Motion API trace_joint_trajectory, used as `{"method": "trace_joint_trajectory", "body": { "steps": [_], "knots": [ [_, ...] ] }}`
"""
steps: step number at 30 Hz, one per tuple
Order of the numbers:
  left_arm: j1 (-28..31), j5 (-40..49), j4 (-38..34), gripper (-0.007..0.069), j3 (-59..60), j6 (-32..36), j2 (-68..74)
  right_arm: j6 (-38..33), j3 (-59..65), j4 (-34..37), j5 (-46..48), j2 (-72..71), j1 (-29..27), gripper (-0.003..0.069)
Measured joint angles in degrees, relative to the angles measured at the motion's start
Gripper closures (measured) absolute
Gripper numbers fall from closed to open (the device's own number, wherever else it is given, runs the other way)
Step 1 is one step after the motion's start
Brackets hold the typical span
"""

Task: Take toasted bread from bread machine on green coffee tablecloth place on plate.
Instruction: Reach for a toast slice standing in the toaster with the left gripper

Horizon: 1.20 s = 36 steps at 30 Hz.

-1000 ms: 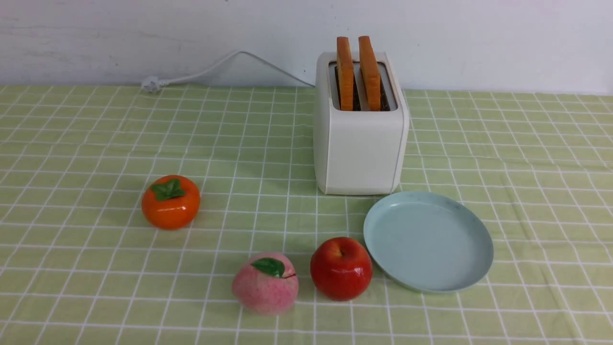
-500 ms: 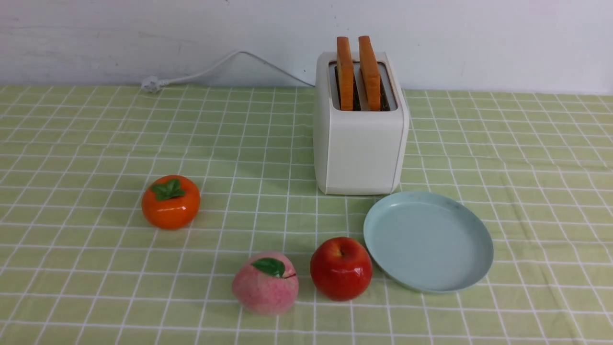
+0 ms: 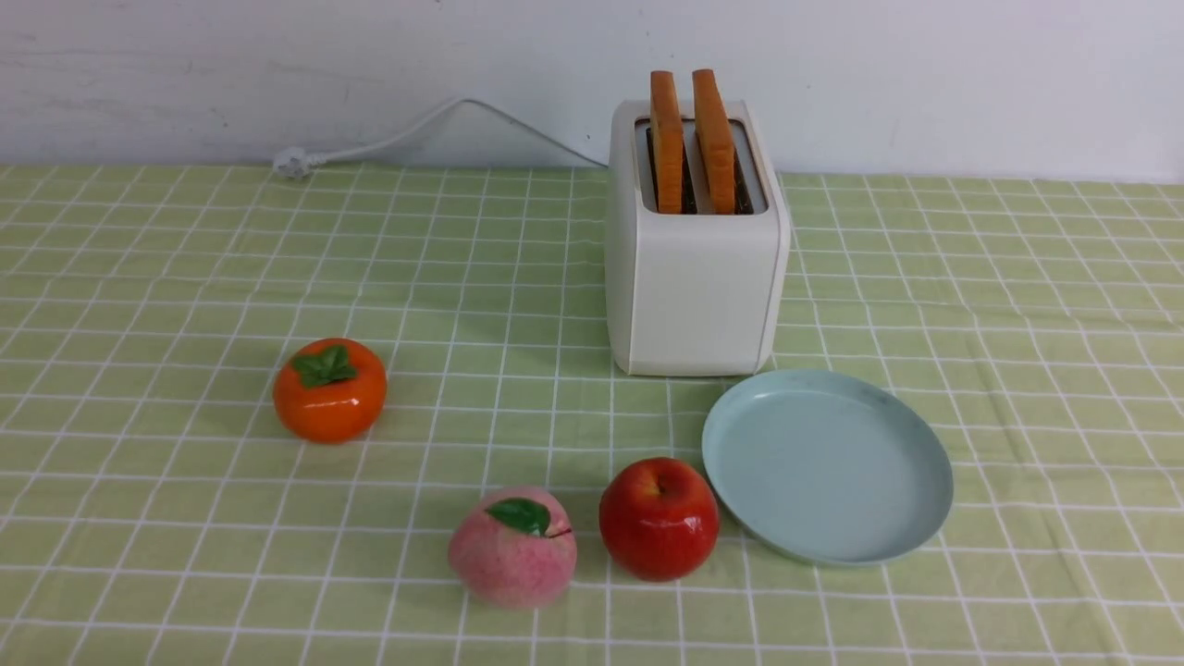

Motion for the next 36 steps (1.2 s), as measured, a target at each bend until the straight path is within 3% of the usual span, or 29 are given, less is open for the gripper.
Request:
{"method": "trace_joint_trajectory", "body": {
  "steps": [6, 9, 14, 17, 19, 20, 21, 23, 24, 28, 32, 36],
  "knots": [
    [0.0, -10.89, -10.53, 0.0387, 0.0, 0.0, 0.0, 0.0, 0.0, 0.0, 0.0, 0.0, 0.0, 0.0419],
    [0.0, -17.2, -19.94, 0.0387, 0.0, 0.0, 0.0, 0.0, 0.0, 0.0, 0.0, 0.0, 0.0, 0.0419],
    [0.0, -21.12, -31.32, 0.0389, 0.0, 0.0, 0.0, -0.12, 0.08, -2.09, -1.16, 0.0, 0.0, 0.0419],
    [0.0, -18.98, -33.52, 0.0424, -0.6, 0.72, 0.0, 2.18, 0.45, -0.89, -3.26, 0.0, 0.0, 0.0419],
    [0.0, -14.1, -33.51, 0.0538, -3.94, 3.71, 0.0, 6.93, 0.57, 3.92, -5.55, 0.0, 0.0, 0.0419],
    [0.0, -13.81, -33.46, 0.055, -4.6, 4.03, 0.0, 7.76, 0.57, 4.79, -5.82, 0.0, 0.0, 0.0419],
    [0.0, -11.93, -33.34, 0.0629, -7.27, 7.73, 0.57, 10.64, 0.57, 7.97, -8.29, 0.0, 0.0, 0.0419],
    [0.0, -11.25, -33.22, 0.0638, -9.54, 10.76, 2.18, 12.68, 0.57, 10.59, -10.25, 0.0, 0.0, 0.0419],
    [0.0, -10.66, -33.09, 0.0638, -11.9, 15.75, 5.08, 14.4, 0.57, 12.96, -13.39, 0.0, 0.0, 0.0419],
    [0.0, -9.98, -32.98, 0.0638, -17.47, 25.54, 15.22, 16.25, 0.16, 16.12, -17.17, 0.0, 0.0, 0.0419],
    [0.0, -9.98, -34.1, 0.0638, -24.12, 31.85, 27.46, 15.78, -5.24, 16.58, -12.23, 1.74, 0.0, 0.0451],
    [0.0, -9.63, -36.61, 0.0638, -30.93, 36.85, 38.77, 10.82, -13.55, 14.82, -3.37, 8.35, 0.04, 0.052]
  ]
}}
